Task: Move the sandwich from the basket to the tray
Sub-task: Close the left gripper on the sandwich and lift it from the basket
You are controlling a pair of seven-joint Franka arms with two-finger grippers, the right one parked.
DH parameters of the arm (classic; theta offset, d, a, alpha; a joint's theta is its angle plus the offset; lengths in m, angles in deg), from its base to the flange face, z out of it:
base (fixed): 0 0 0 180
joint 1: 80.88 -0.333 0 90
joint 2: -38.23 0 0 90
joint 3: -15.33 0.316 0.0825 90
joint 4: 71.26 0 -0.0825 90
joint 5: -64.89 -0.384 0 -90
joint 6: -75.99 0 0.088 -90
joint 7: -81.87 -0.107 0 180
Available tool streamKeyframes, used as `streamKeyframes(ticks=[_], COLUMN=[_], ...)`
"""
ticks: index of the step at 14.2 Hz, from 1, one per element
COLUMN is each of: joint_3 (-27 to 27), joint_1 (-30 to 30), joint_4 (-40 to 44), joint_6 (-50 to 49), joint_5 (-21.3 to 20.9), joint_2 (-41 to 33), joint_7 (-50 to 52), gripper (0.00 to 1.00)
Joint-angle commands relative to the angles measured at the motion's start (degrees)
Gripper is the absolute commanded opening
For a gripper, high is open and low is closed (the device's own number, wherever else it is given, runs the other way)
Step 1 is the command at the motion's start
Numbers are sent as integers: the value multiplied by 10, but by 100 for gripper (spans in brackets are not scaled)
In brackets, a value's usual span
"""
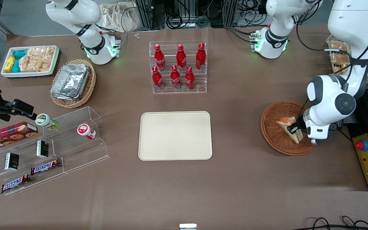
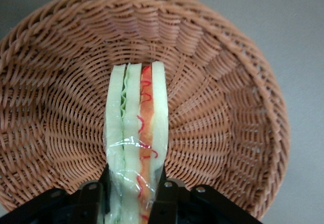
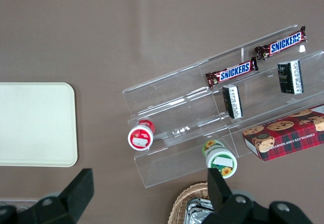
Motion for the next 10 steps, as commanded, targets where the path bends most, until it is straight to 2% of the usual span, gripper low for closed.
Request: streamKeyframes(ticks=[1, 3, 7, 10], joint_3=[-8, -10, -26, -55], joint_1=[-3, 1, 25, 66], joint_4=[23, 77, 265, 383], joint_6=[-31, -127, -348, -423], joint_5=[1, 0, 0, 3], joint_2=[-35, -58, -59, -45], joint_7=[46, 66, 71, 60], gripper=[0, 0, 0, 0])
